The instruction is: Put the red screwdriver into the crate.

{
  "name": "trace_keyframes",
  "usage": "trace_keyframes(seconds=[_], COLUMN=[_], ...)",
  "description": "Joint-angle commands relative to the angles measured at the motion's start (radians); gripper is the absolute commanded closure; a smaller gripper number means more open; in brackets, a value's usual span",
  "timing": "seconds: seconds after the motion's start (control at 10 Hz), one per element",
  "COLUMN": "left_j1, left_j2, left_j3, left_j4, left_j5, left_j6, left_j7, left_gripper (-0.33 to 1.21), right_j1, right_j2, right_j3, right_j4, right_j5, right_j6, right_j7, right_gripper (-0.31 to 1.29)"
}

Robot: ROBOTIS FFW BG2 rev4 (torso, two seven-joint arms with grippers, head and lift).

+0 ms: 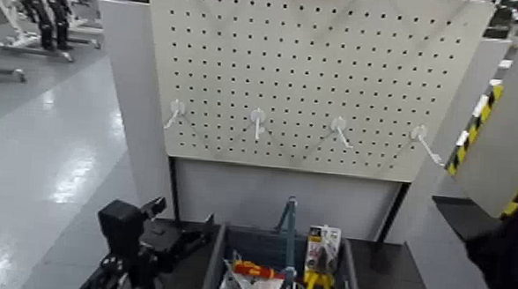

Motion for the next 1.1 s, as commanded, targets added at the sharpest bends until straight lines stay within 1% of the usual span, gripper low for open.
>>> trace_keyframes(seconds=[0.1,0.6,0.9,1.1], left_j1=[0.063,0.156,0.181,0.181], left_j2=[0.0,0.002,0.003,0.005], left_j3=[0.003,0.01,0.006,0.004], left_j4=[0.001,0.02,0.021,0.02], left_j5=[-0.05,-0.091,-0.105,-0.105], left_j6=[-0.065,-0.183,-0.224,-0.226], left_j7=[0.039,0.125,0.14,0.138], left_gripper=[0.11,0.12,0.12,0.12], right_j1=[0.003,0.001,0.001,0.001], right_j2=[0.001,-0.002,0.0,0.0], right_j3=[-0.001,0.001,-0.004,-0.001], right_j4=[0.003,0.008,0.002,-0.001], right_j5=[0.002,0.003,0.02,0.023], right_j6=[-0.013,-0.017,-0.005,0.004], right_j7=[0.0,-0.001,-0.006,-0.006], right_gripper=[0.13,0.13,0.13,0.13])
